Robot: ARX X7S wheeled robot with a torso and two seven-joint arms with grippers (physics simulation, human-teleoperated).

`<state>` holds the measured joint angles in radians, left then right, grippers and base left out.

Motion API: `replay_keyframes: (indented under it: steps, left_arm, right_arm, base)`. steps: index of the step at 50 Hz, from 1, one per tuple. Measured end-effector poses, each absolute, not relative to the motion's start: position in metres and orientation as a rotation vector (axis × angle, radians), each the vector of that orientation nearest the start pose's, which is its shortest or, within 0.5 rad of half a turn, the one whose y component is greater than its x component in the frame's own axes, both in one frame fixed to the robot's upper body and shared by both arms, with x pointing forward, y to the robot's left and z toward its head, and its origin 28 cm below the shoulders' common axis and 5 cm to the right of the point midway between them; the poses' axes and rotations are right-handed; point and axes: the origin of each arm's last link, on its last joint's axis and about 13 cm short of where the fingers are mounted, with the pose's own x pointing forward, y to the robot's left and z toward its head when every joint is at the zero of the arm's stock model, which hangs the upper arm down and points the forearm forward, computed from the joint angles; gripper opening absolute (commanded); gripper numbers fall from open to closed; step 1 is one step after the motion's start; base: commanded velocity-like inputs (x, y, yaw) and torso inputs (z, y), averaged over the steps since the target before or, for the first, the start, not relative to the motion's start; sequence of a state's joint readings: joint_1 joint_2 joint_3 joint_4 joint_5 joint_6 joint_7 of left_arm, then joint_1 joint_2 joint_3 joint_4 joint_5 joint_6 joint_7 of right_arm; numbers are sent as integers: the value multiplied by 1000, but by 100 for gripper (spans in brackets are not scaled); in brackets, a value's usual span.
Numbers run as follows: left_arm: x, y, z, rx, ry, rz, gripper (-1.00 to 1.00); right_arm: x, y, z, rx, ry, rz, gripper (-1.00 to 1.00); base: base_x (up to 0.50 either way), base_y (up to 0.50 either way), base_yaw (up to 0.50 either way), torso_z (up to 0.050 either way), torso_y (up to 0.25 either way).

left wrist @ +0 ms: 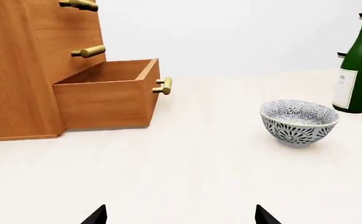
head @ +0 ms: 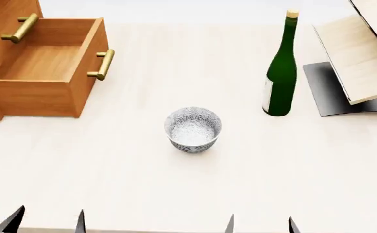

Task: Put the bowl on top of the cabinet.

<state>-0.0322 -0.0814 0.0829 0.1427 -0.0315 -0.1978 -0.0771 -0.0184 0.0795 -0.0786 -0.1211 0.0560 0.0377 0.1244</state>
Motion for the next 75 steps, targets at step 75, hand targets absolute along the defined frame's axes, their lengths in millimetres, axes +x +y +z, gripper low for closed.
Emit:
replay_keyframes:
  steps: [75]
  left_arm:
    - [210, 221, 145, -8, -251, -87, 100]
  right_arm:
    - [184, -109, 149, -103, -363, 35, 100]
  base:
    - [500, 0, 0, 16, 0]
